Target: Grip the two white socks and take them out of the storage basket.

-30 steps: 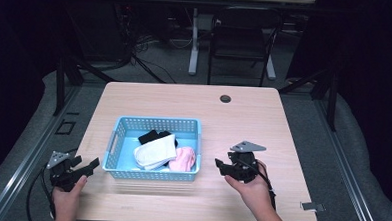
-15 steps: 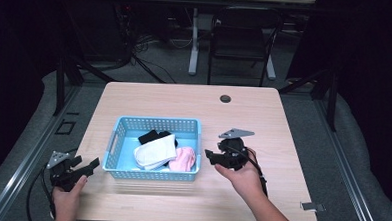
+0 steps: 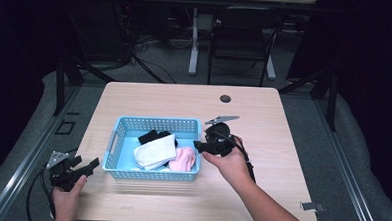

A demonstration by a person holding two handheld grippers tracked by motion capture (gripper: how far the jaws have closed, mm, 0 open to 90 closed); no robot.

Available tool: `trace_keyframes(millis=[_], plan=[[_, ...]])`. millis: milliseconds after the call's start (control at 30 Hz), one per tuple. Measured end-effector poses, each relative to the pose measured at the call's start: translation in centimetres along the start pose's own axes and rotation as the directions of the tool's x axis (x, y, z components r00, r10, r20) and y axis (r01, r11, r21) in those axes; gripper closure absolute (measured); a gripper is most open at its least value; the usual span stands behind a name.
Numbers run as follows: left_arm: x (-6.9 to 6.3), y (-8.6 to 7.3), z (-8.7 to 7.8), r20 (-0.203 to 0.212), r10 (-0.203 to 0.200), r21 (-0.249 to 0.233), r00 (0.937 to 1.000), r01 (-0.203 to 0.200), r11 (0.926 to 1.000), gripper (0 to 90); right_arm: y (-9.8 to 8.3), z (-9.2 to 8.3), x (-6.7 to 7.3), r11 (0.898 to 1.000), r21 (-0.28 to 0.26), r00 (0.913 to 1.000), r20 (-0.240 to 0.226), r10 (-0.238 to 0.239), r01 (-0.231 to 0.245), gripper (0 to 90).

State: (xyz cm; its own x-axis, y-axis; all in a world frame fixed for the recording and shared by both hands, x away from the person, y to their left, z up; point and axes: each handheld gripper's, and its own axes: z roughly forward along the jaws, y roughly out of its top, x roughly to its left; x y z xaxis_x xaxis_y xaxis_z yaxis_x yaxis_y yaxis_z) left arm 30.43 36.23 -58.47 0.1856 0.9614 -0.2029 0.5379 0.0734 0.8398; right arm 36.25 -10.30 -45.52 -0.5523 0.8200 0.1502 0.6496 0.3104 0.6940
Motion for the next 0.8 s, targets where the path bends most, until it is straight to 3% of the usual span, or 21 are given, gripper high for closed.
trace_keyframes(millis=[567, 800], plan=[[0.0, 0.0, 0.0, 0.005, -0.002, 0.001, 1.0000, 0.002, 1.0000, 23.4, 2.7, 3.7, 2.2, 0.998, 0.039, 0.9990, -0.020, -0.040, 0.041, 54.1], [0.0, 0.0, 0.0, 0.006, -0.002, 0.000, 1.0000, 0.002, 1.0000, 23.4, 3.3, 5.9, 3.0, 0.997, 0.070, 0.9995, -0.029, -0.010, 0.012, 57.4]])
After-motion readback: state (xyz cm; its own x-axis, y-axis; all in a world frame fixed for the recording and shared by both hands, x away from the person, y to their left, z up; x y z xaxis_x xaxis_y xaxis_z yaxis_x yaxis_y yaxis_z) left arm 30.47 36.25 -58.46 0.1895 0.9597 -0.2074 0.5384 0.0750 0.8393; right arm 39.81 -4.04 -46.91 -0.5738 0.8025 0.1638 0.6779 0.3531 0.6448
